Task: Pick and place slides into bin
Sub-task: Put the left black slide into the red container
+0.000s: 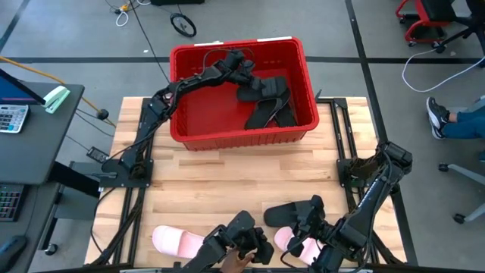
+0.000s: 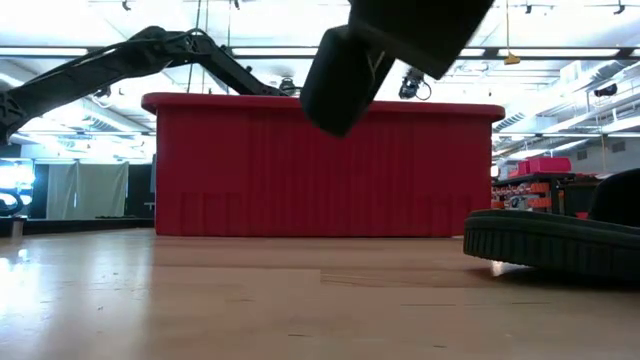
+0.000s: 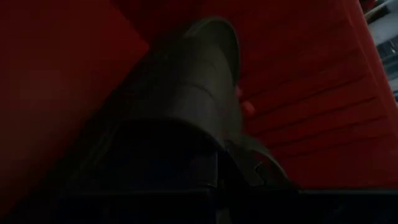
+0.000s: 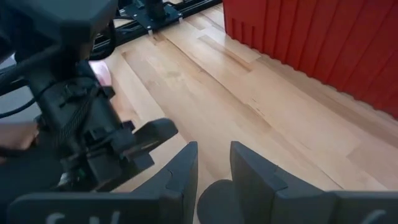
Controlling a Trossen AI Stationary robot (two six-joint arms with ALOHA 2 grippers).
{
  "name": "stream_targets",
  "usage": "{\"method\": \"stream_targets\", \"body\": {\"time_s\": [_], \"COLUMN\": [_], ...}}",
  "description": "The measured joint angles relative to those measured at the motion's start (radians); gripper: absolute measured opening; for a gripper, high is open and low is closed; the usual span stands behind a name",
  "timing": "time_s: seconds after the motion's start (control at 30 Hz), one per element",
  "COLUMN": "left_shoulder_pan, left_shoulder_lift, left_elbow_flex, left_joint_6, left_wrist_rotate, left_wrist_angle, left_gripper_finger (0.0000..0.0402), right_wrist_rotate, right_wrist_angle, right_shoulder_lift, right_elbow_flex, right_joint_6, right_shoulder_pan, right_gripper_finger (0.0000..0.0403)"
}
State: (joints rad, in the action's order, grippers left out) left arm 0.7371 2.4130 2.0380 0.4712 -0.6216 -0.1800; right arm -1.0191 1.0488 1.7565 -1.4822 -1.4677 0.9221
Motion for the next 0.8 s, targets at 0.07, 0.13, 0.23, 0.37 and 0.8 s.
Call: {"method": "stream_targets", "body": {"time_s": [0.07, 0.13, 0.23, 0.37, 0.8], "left_shoulder_pan": [-0.004, -0.004, -0.006, -0.007, -0.003], "left_shoulder_lift": [0.000, 0.001, 0.002, 0.002, 0.002], "left_elbow_flex": [0.000, 0.000, 0.000, -0.001, -0.002], "left_joint_6": [0.019, 0.015, -0.011, -0.011, -0.011], "left_wrist_rotate": [0.000, -0.002, 0.015, 0.094, 0.169], "left_wrist_angle": [-0.003, -0.005, 0.003, 0.017, 0.058], "left_gripper_finger": [0.0020, 0.0033, 0.0059, 0.0084, 0.0023], "right_wrist_rotate": [0.000, 0.000, 0.000, 0.004, 0.005], "right_wrist_angle": [0.000, 0.001, 0.001, 0.001, 0.001], "right_shoulder_lift": [0.000, 0.000, 0.000, 0.000, 0.000], "right_elbow_flex": [0.000, 0.000, 0.000, 0.000, 0.000], "right_joint_6": [0.002, 0.002, 0.002, 0.003, 0.004], "right_shoulder_pan": [-0.005, -0.005, -0.005, -0.005, -0.005], "right_gripper_finger": [0.0100, 0.0100, 0.0100, 0.0100, 0.0100]}}
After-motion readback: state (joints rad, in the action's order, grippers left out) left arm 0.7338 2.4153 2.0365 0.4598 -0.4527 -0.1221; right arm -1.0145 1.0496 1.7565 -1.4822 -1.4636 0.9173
